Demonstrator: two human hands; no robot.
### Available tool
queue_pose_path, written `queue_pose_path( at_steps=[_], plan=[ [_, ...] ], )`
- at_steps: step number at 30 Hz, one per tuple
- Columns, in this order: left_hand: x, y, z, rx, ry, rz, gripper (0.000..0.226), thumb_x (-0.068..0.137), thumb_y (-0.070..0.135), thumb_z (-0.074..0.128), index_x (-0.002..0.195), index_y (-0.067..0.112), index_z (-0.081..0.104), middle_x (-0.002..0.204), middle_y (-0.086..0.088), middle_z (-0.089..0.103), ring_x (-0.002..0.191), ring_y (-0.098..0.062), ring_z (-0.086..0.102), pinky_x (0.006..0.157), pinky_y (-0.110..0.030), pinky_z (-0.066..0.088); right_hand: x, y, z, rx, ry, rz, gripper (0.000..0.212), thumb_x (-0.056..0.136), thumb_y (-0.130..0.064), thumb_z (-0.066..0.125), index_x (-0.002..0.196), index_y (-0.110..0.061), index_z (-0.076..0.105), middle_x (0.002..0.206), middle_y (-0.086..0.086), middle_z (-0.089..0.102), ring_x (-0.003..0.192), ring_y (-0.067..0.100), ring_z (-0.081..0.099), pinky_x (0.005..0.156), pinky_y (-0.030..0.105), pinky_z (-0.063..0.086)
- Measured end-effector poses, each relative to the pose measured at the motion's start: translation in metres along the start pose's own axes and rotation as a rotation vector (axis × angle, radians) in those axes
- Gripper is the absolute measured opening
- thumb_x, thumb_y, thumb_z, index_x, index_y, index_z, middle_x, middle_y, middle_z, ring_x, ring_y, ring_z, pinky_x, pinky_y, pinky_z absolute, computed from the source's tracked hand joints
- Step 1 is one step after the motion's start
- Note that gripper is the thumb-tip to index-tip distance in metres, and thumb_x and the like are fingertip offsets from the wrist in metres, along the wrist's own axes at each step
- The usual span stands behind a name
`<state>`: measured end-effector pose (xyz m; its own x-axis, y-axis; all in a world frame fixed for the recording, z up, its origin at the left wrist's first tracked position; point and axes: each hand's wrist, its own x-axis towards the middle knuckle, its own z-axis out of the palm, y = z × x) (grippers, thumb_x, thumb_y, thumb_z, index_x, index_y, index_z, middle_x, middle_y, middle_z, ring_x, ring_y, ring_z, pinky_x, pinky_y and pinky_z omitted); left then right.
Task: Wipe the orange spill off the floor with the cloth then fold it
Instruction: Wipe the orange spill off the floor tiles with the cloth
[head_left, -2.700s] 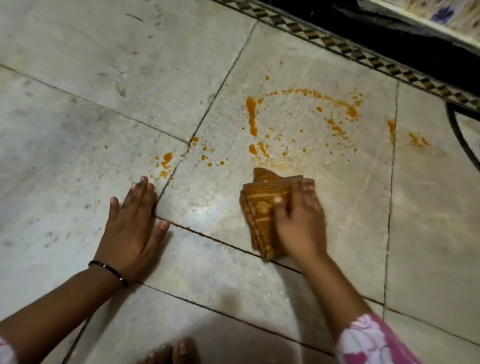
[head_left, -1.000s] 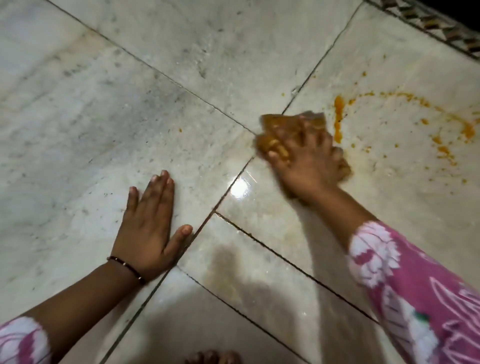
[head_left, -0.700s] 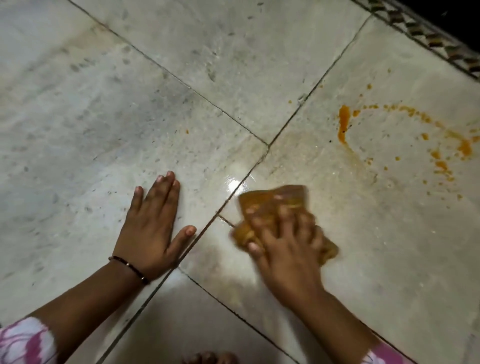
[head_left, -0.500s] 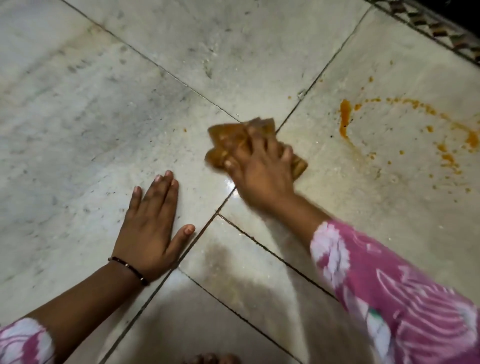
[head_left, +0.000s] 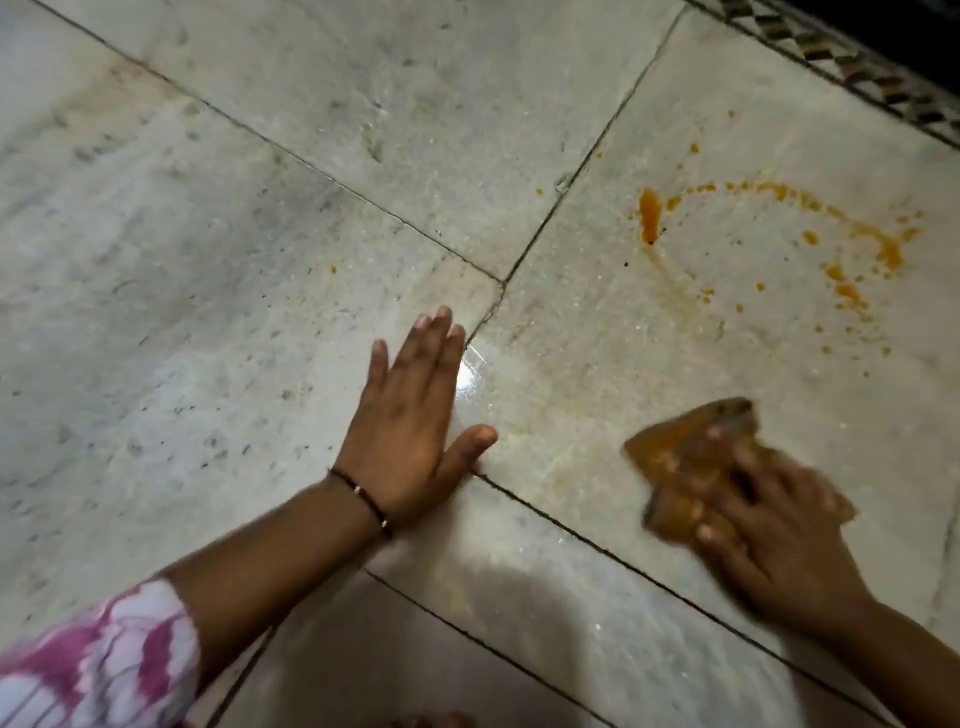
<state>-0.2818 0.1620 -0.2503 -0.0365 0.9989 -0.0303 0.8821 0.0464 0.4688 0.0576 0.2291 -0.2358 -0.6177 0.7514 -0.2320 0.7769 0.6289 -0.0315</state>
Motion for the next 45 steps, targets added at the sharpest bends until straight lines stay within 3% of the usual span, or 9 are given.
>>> queue_pose_path(
  at_steps=[6,13,17,22,26,30,36,40,45],
  plan=[
    [0.08,0.01,0.011,0.158,-0.085,0.145,0.096,0.081,0.073,-0.006,0.15,0.008,0.005,0.159,-0.008,-0.002,0.147,-0.021,-0.003,0.116,-0.044,-0.008,0.089,-0.002,-0.029,0.214,0.207,0.882,0.055,0.096,-0.052,0.033,0.144,-0.025,0.032,0.15,0.019,0.021,0.128,0.042,0.025,0.104,0.055,0.02],
    [0.098,-0.004,0.024,0.253,-0.077,0.232,0.078,0.091,0.059,0.011,0.15,0.008,0.018,0.158,-0.009,0.012,0.145,-0.023,0.013,0.117,-0.045,0.003,0.003,-0.071,0.007,0.034,0.006,0.034,0.05,0.091,-0.057,0.027,0.138,-0.044,0.038,0.147,0.008,0.033,0.115,0.035,0.037,0.093,0.048,0.027],
    [0.097,-0.003,0.023,0.247,-0.068,0.229,0.078,0.091,0.059,0.011,0.15,0.008,0.016,0.159,-0.008,0.009,0.146,-0.021,0.009,0.118,-0.044,0.001,-0.032,-0.01,0.009,0.066,0.013,0.287,0.057,0.088,-0.066,0.021,0.139,-0.045,0.033,0.149,0.008,0.029,0.112,0.038,0.038,0.092,0.056,0.034],
    [0.097,-0.002,0.022,0.237,-0.084,0.216,0.079,0.091,0.059,0.008,0.15,0.008,0.016,0.159,-0.007,0.008,0.146,-0.02,0.007,0.118,-0.044,0.001,0.07,0.029,-0.008,0.073,0.138,0.828,0.063,0.086,-0.068,0.016,0.143,-0.044,0.026,0.151,0.013,0.018,0.127,0.04,0.026,0.099,0.056,0.025],
    [0.097,-0.002,0.02,0.227,-0.094,0.219,0.083,0.089,0.063,0.0,0.15,0.009,0.018,0.159,-0.007,0.01,0.146,-0.021,0.008,0.118,-0.044,0.002,0.115,-0.035,-0.012,0.101,0.119,0.558,0.058,0.089,-0.061,0.023,0.144,-0.041,0.027,0.153,0.015,0.018,0.131,0.038,0.021,0.101,0.055,0.02],
    [0.098,-0.004,0.019,0.206,-0.088,0.242,0.088,0.088,0.065,-0.006,0.149,0.007,0.021,0.158,-0.009,0.013,0.146,-0.022,0.012,0.118,-0.046,0.004,0.033,-0.097,0.007,0.08,0.105,0.292,0.058,0.086,-0.062,0.033,0.142,-0.047,0.03,0.152,0.006,0.026,0.123,0.033,0.031,0.096,0.052,0.029],
    [0.094,-0.004,0.017,-0.013,-0.02,0.258,0.083,0.091,0.061,0.001,0.146,0.005,0.029,0.155,-0.01,0.023,0.144,-0.022,0.019,0.118,-0.043,0.009,-0.016,-0.025,0.012,0.037,0.075,0.6,0.062,0.082,-0.063,0.029,0.137,-0.04,0.042,0.147,0.011,0.028,0.107,0.033,0.035,0.087,0.048,0.033],
    [0.09,-0.01,0.01,-0.48,0.269,0.155,0.067,0.099,0.05,0.019,0.138,0.001,0.043,0.147,-0.011,0.04,0.139,-0.022,0.033,0.114,-0.029,0.026,0.01,-0.044,0.014,0.128,0.123,0.865,0.064,0.081,-0.06,0.027,0.138,-0.036,0.045,0.147,0.016,0.029,0.117,0.041,0.034,0.095,0.057,0.028],
    [0.09,-0.016,0.01,-0.582,0.365,0.082,0.07,0.098,0.053,0.023,0.138,-0.003,0.039,0.145,-0.015,0.04,0.133,-0.025,0.04,0.109,-0.025,0.033,0.025,-0.17,0.009,0.132,0.139,0.353,0.06,0.074,-0.056,0.049,0.132,-0.041,0.05,0.141,0.01,0.047,0.119,0.041,0.038,0.095,0.057,0.028]
  ],
)
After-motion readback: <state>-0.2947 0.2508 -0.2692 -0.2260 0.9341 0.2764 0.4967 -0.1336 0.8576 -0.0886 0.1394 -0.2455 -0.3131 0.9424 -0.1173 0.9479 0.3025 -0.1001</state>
